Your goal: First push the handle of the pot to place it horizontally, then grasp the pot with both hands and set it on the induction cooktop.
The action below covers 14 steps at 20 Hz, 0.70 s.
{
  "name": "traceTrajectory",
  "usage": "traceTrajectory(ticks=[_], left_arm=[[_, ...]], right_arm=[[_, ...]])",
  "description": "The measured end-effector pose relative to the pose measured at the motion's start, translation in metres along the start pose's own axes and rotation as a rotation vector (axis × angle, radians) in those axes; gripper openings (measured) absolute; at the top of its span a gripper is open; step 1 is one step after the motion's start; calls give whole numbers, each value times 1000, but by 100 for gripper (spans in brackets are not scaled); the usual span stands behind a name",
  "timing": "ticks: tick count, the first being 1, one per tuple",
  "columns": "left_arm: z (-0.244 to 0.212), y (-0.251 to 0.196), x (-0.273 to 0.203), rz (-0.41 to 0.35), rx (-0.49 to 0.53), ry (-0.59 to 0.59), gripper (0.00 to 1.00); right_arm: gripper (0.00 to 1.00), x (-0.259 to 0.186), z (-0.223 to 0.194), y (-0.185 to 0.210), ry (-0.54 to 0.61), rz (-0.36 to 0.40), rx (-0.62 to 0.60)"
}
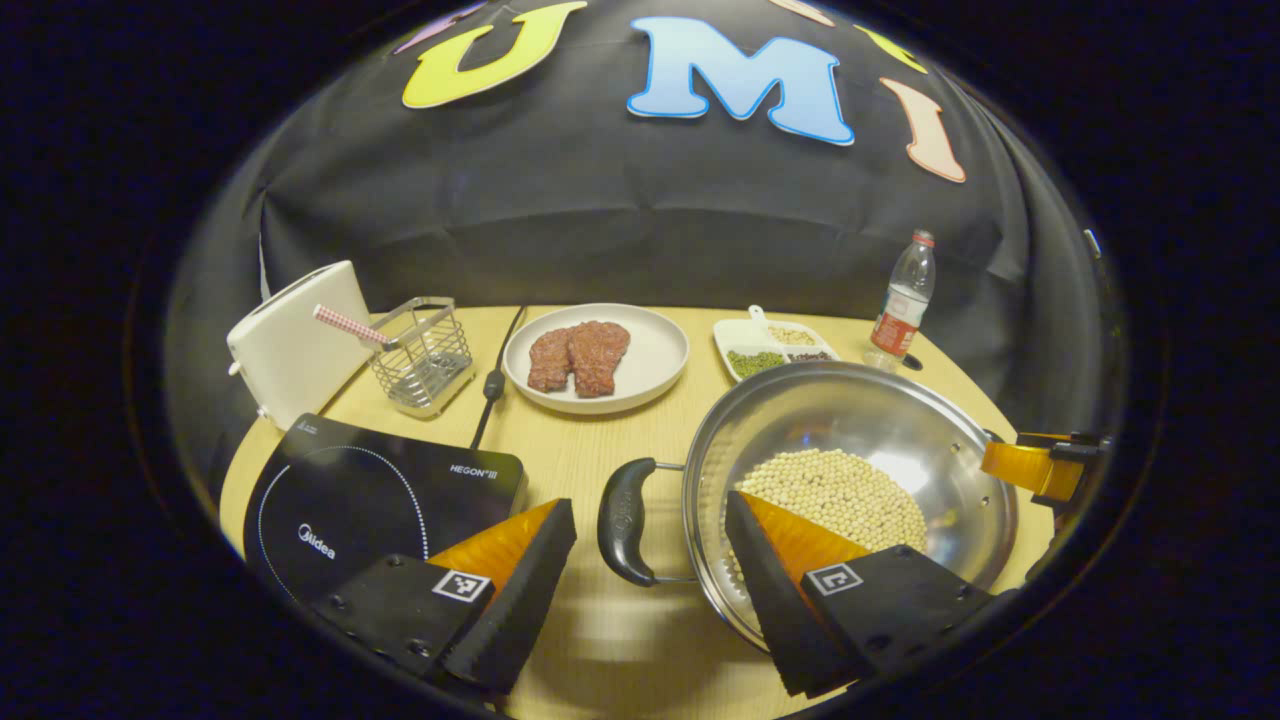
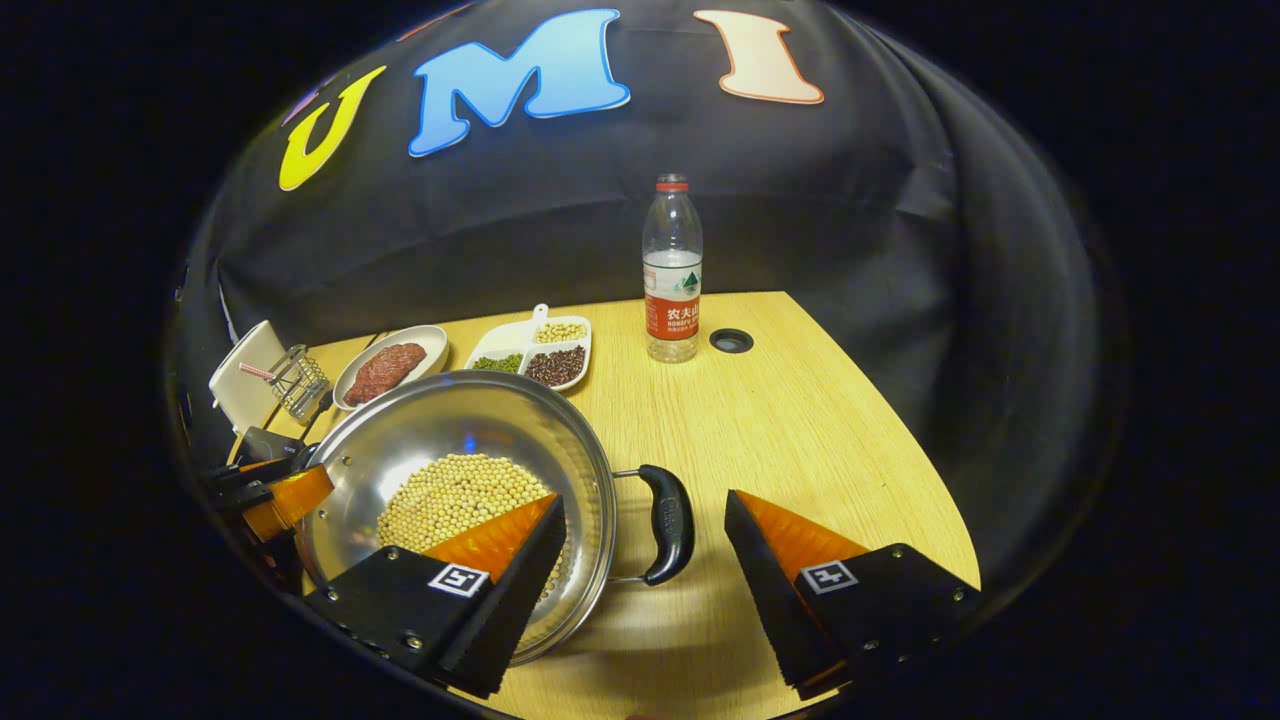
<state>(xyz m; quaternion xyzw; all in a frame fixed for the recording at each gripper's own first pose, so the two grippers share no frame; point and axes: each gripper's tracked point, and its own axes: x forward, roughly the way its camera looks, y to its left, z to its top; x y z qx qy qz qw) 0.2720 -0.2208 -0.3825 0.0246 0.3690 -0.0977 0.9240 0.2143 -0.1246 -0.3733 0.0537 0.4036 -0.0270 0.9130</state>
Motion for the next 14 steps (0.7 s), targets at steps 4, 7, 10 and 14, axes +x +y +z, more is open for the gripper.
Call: traceTrajectory(ticks=[4, 7, 10, 14], left_arm=[[-9, 2, 7, 17, -13, 33, 100], [-14, -3, 9, 8, -42, 44, 95], [-15, -6, 9, 20, -48, 49, 70], [-12, -8, 8, 45, -76, 41, 63]], right_arm=[[96, 15, -12, 1, 42, 15, -9], [81, 13, -16, 3, 51, 30, -32], [63, 19, -16, 5, 45, 40, -22], [48, 19, -17, 5, 44, 40, -20]])
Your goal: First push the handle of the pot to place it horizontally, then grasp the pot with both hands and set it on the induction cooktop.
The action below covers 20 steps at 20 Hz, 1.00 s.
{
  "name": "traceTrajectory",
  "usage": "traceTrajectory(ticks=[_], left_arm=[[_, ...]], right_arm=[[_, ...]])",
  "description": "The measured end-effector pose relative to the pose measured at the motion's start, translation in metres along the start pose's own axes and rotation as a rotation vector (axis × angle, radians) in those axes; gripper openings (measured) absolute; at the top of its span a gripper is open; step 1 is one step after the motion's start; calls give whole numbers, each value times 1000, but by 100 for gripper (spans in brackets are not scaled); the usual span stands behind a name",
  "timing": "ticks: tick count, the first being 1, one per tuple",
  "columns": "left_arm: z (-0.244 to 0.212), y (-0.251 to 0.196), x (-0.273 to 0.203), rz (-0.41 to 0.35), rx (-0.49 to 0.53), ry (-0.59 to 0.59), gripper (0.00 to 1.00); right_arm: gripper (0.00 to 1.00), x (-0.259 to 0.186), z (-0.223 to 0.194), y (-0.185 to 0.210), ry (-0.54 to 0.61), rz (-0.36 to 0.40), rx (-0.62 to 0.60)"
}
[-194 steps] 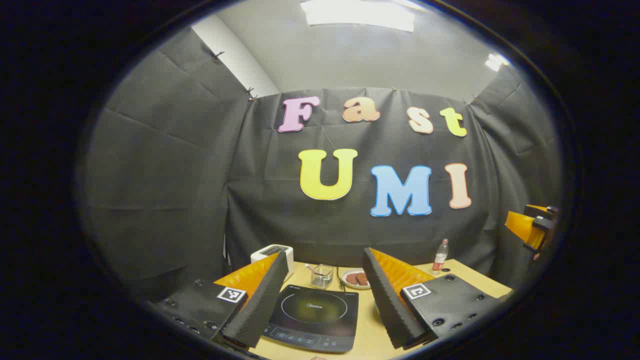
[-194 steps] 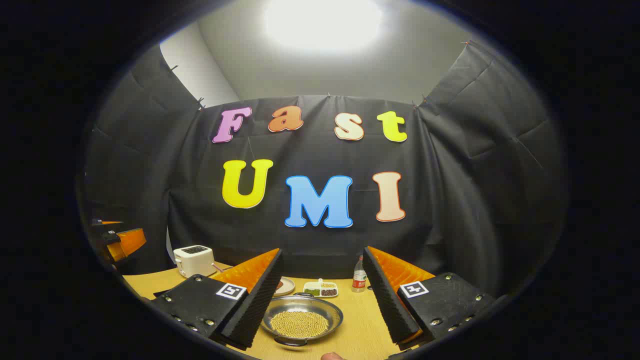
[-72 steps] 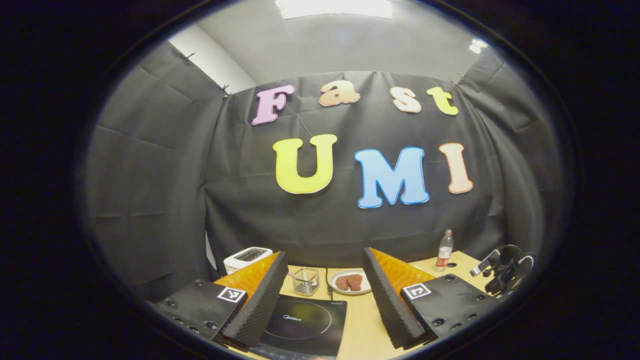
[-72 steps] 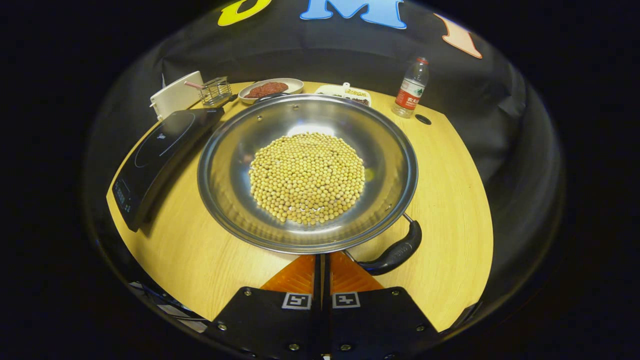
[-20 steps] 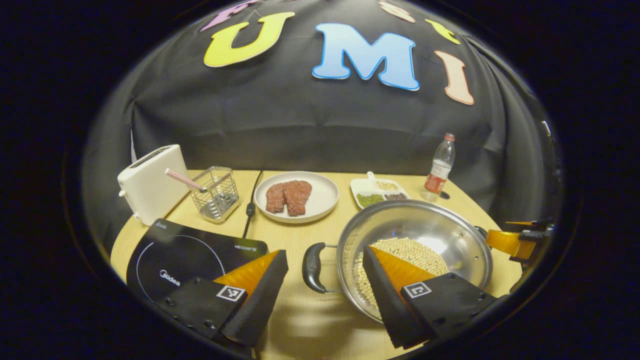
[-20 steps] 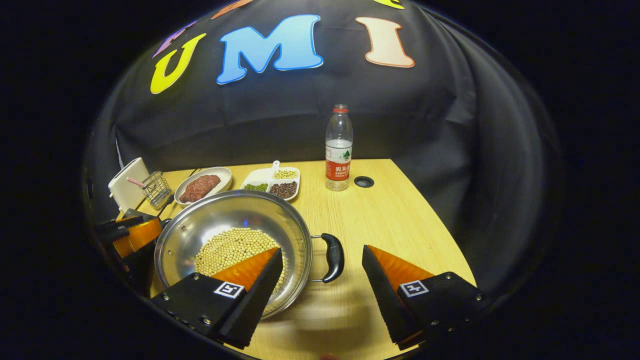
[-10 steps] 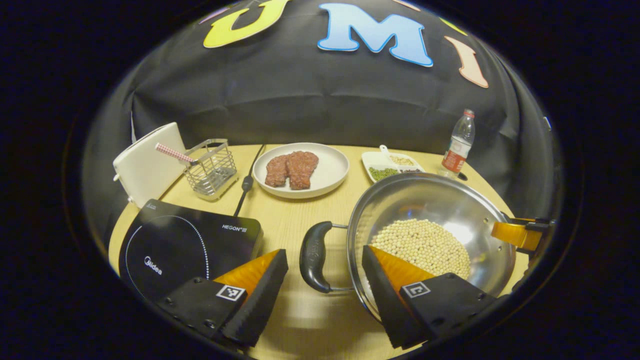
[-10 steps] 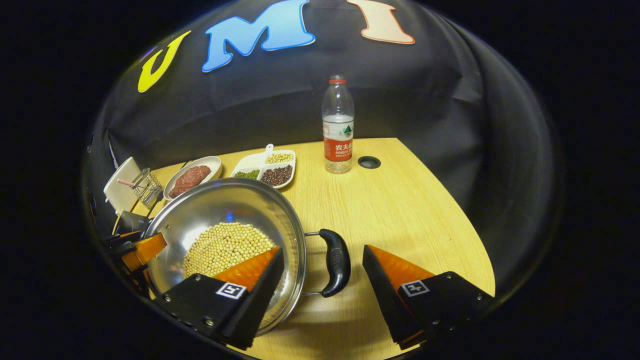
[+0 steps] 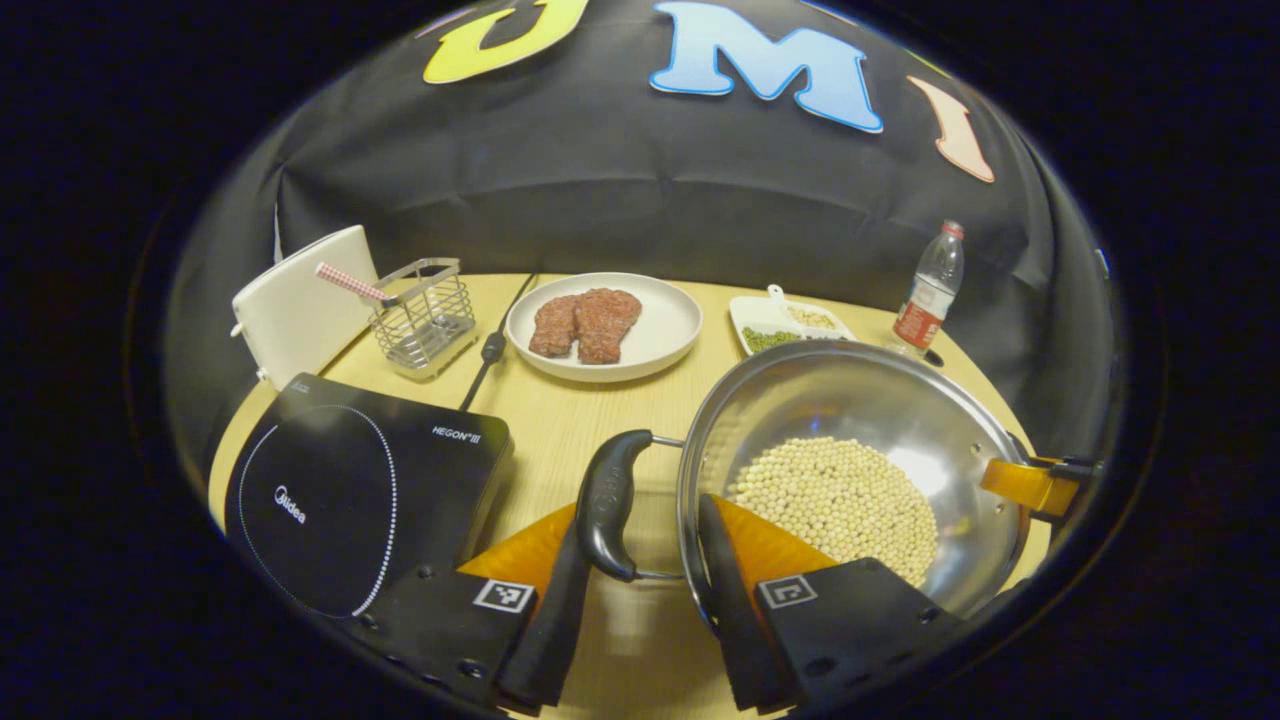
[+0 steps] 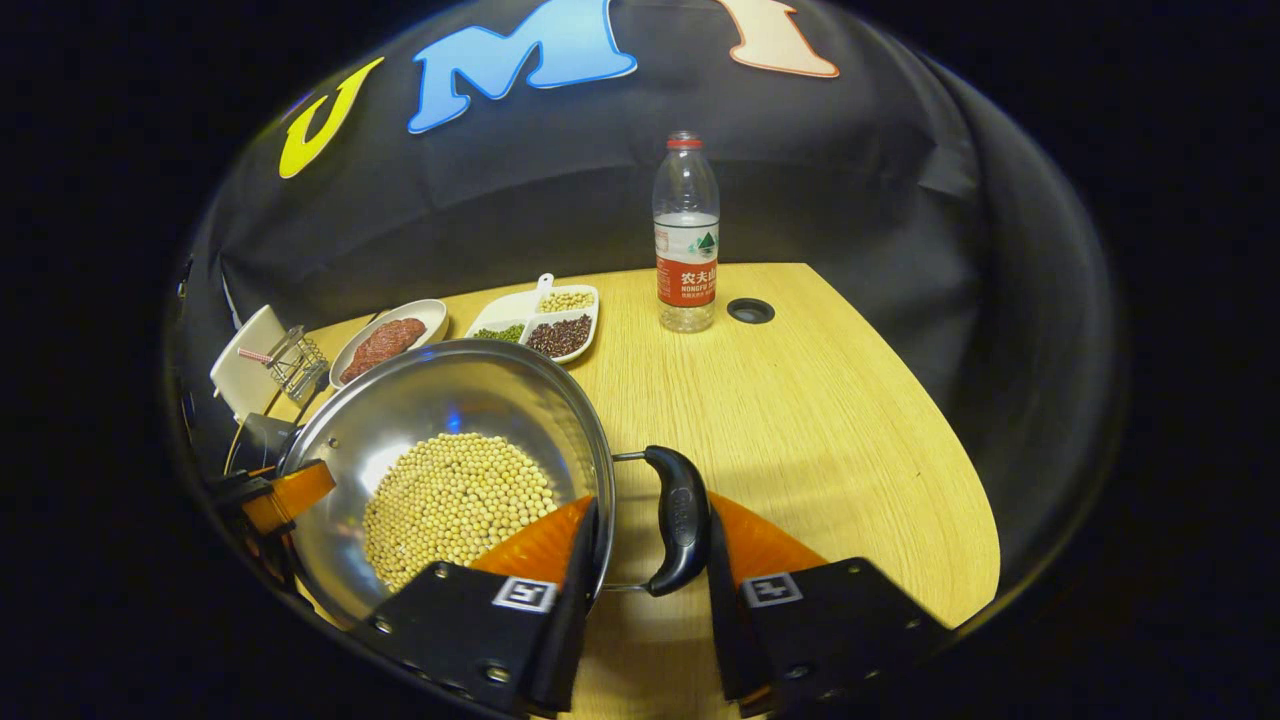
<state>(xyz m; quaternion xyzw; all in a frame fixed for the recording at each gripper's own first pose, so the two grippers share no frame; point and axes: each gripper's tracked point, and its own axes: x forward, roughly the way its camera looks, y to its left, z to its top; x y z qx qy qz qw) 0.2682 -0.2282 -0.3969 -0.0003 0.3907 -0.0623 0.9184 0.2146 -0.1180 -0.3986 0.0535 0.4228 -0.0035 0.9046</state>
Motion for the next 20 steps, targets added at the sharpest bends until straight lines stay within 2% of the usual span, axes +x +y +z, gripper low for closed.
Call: traceTrajectory(ticks=[2, 3, 4, 5, 8, 9, 11, 16, 18, 19, 20], left_arm=[[-2, 0, 2, 8, -2, 0, 65], [-2, 0, -2, 13, 3, -4, 62], [-1, 1, -3, 19, 12, -12, 58], [1, 1, -5, 23, 14, -22, 61], [7, 6, -15, 29, -11, -58, 62], [9, 9, -19, 30, -10, -69, 58], [16, 15, -31, 30, -18, -97, 58], [20, 38, -76, 11, -20, -124, 58], [23, 54, -85, 1, -14, -126, 61], [24, 64, -89, -3, -6, -126, 57], [25, 75, -92, -5, -2, -128, 57]], right_arm=[[49, -1, 0, 0, -8, 3, -16], [43, -3, 0, -1, -14, -1, -24], [49, -4, 0, -1, -12, -1, -36], [49, -6, 2, 0, -18, 2, -45], [49, -21, 10, 3, -48, 9, -54], [49, -30, 14, 5, -62, 7, -56], [49, -45, 14, 12, -63, 6, -63], [49, -80, 10, 39, -87, -17, -63], [49, -92, 3, 56, -80, -25, -45], [49, -97, 0, 65, -77, -27, -38], [49, -101, -3, 75, -76, -28, -33]])
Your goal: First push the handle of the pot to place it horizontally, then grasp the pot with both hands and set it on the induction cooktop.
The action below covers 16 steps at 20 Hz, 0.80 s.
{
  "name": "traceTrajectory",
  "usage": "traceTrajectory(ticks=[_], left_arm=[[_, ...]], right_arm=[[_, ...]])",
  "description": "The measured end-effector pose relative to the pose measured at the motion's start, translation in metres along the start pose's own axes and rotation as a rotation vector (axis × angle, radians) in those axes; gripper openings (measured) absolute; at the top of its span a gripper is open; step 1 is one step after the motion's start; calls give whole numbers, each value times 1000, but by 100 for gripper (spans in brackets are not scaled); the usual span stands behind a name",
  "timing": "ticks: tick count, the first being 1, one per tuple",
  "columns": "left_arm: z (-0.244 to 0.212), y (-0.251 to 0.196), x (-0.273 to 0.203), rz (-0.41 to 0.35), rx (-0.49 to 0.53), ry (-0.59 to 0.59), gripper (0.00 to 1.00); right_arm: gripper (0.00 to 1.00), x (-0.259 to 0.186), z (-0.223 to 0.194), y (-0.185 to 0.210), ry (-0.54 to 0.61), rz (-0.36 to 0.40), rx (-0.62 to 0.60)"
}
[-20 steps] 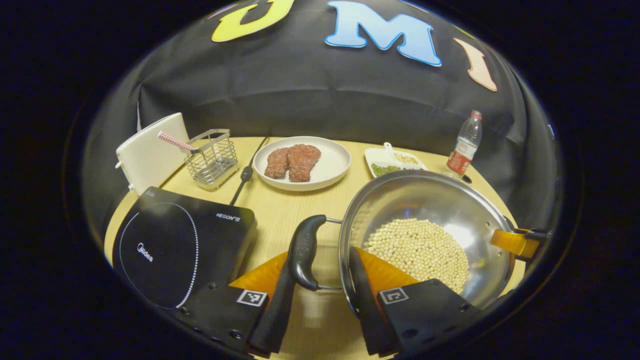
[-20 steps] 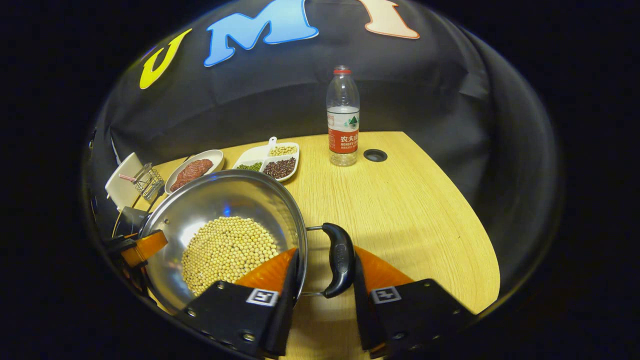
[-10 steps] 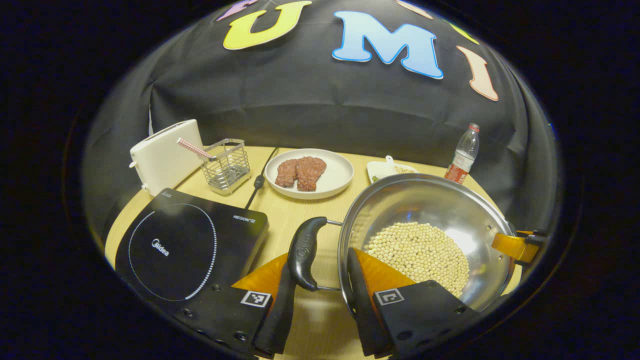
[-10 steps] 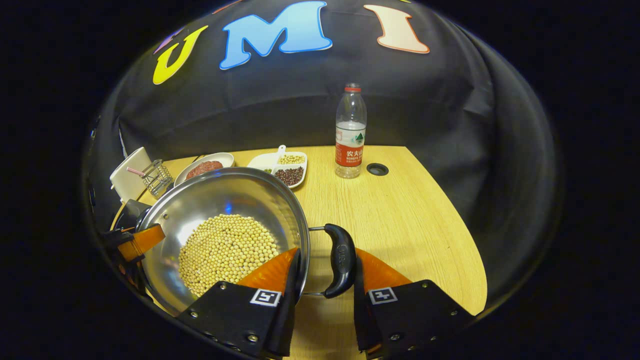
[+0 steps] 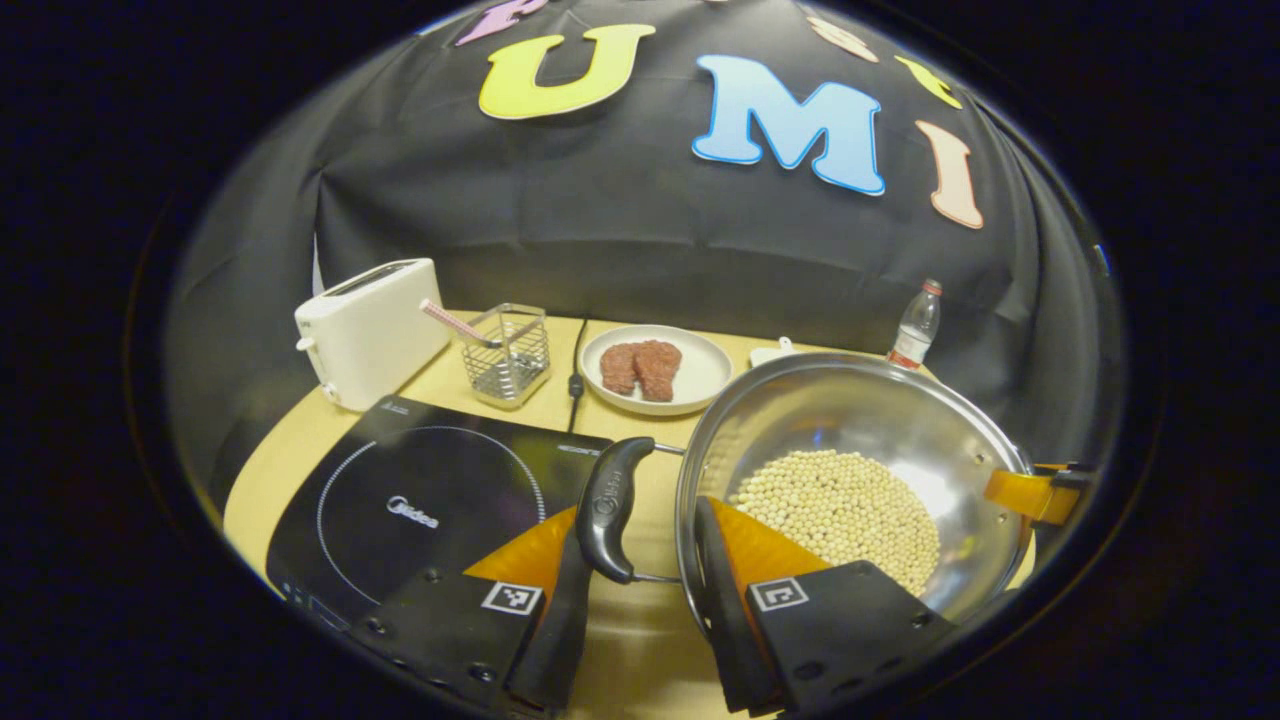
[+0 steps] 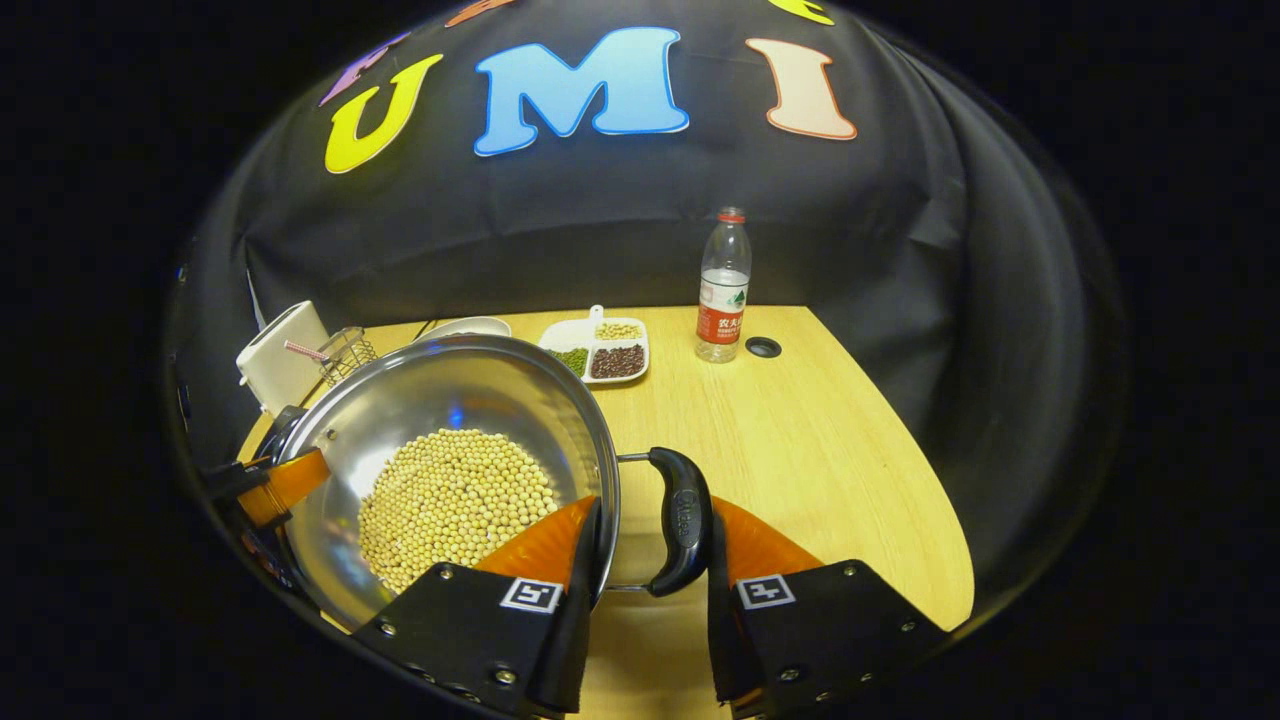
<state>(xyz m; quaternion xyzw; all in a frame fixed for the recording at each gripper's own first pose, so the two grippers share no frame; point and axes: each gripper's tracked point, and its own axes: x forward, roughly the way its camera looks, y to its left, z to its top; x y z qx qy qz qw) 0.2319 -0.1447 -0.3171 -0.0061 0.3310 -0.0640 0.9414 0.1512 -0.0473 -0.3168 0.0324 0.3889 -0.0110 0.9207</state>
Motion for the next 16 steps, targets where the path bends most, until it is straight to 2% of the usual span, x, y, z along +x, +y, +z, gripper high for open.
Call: traceTrajectory(ticks=[1, 2, 6, 9, 10, 11, 12, 13, 14, 16], left_arm=[[1, 12, -5, 0, 3, -3, 61], [2, 21, -7, 0, 5, 0, 57], [4, 69, -20, -1, 12, -4, 61], [5, 109, -25, -4, 16, -6, 61], [5, 121, -26, -7, 17, -4, 58], [5, 133, -28, -8, 15, -4, 61], [5, 144, -27, -9, 16, -5, 62], [4, 156, -27, -8, 16, -2, 58], [6, 167, -27, -7, 15, -1, 62], [6, 188, -27, -1, 13, -1, 61]], right_arm=[[49, -4, -3, 11, 4, -2, 5], [49, -7, -5, 21, 3, -3, 9], [49, -20, -11, 65, -2, -4, 17], [49, -27, -15, 99, -3, -9, 20], [49, -29, -17, 109, -6, -11, 20], [49, -31, -18, 121, -6, -13, 18], [49, -31, -19, 130, -7, -14, 19], [49, -33, -20, 142, -5, -15, 20], [49, -33, -21, 150, -3, -15, 20], [49, -33, -22, 171, 0, -10, 19]])
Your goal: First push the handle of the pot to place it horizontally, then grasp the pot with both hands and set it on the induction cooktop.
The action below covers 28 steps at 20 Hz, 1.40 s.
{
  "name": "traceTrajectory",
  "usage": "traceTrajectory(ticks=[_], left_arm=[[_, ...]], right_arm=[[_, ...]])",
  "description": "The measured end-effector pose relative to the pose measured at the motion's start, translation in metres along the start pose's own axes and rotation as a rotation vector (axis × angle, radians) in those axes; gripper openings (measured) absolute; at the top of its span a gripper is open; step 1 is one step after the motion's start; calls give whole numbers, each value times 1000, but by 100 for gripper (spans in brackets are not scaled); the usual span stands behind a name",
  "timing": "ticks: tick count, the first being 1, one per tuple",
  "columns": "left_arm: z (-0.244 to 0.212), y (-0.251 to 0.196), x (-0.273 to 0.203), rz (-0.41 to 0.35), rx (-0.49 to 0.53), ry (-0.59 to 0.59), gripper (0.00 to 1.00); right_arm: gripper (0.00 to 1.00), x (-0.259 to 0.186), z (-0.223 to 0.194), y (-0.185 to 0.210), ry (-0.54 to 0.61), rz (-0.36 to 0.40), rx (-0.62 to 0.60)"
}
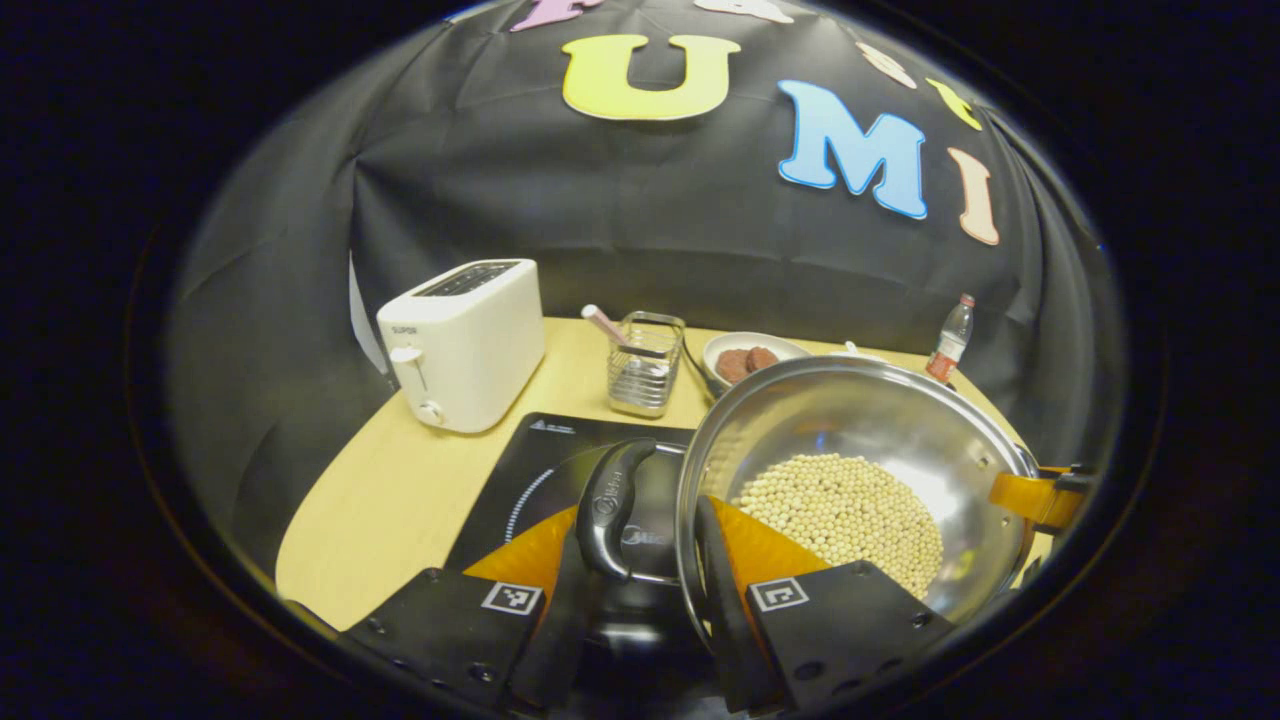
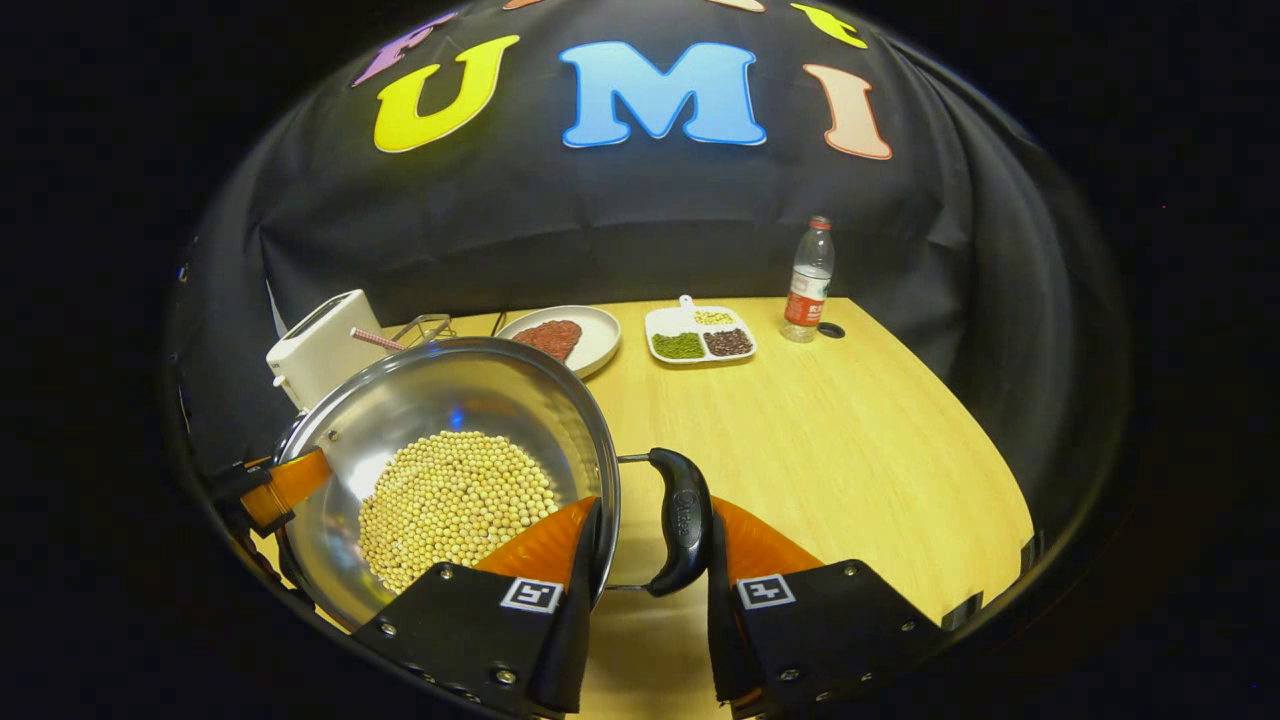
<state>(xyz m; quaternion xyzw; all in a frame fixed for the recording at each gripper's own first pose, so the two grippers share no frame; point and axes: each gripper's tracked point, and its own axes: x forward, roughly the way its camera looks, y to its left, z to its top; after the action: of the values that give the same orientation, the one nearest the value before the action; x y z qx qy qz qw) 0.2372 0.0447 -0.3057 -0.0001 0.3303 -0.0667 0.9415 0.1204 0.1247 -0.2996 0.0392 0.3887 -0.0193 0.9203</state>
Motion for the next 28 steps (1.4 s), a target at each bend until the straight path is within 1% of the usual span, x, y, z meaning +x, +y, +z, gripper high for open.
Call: traceTrajectory(ticks=[1, 2, 3, 4, 5, 6, 7, 8, 9, 10, 11, 14, 15, 17, 18, 19, 20, 21, 22, 23, 24, 25, 28], left_arm=[[0, 11, -1, 4, 0, 0, 61], [1, 21, 1, 9, -2, 2, 58], [2, 33, 1, 15, -2, 4, 58], [2, 43, 2, 22, -4, 6, 61], [1, 51, 5, 30, -8, 8, 61], [0, 61, 6, 38, -11, 12, 58], [0, 70, 8, 45, -16, 16, 61], [-1, 79, 9, 52, -23, 19, 58], [-2, 88, 11, 59, -29, 23, 62], [-2, 96, 13, 67, -33, 25, 61], [-4, 102, 15, 74, -38, 29, 58], [-8, 110, 18, 81, -51, 45, 58], [-5, 112, 22, 81, -43, 28, 61], [-3, 117, 28, 80, -30, 25, 61], [-5, 119, 28, 84, -21, 27, 63], [-2, 123, 25, 104, -11, 8, 68], [5, 129, 24, 133, 2, -22, 72], [8, 131, 22, 152, 12, -47, 84], [13, 132, 16, 168, 18, -63, 96], [19, 133, 9, 188, 23, -82, 98], [27, 133, 0, 205, 26, -105, 95], [38, 130, -10, 221, 25, -137, 98], [69, 108, -44, 243, 35, -240, 100]], right_arm=[[49, 1, 0, 8, 2, 3, 0], [49, 3, 0, 17, 7, 6, 2], [49, 5, -1, 26, 11, 11, 1], [49, 8, -1, 35, 16, 16, 0], [49, 10, -1, 44, 20, 21, -1], [49, 12, -1, 54, 24, 26, -6], [49, 15, -1, 62, 26, 31, -11], [49, 17, 0, 71, 27, 35, -15], [49, 20, 0, 78, 30, 40, -19], [49, 23, 0, 85, 34, 44, -22], [49, 25, 0, 92, 37, 48, -25], [49, 34, -3, 101, 52, 53, -29], [49, 34, -3, 103, 52, 54, -24], [49, 37, -4, 104, 61, 55, -17], [51, 38, -5, 106, 65, 66, -23], [57, 35, 0, 107, 50, 80, -35], [61, 33, 7, 102, 14, 70, -56], [60, 29, 16, 98, -19, 65, -77], [77, 22, 23, 91, -49, 59, -92], [94, 16, 34, 86, -80, 63, -100], [97, 10, 42, 81, -114, 69, -105], [97, 4, 52, 75, -150, 73, -108], [97, -26, 81, 45, -252, 81, -111]])
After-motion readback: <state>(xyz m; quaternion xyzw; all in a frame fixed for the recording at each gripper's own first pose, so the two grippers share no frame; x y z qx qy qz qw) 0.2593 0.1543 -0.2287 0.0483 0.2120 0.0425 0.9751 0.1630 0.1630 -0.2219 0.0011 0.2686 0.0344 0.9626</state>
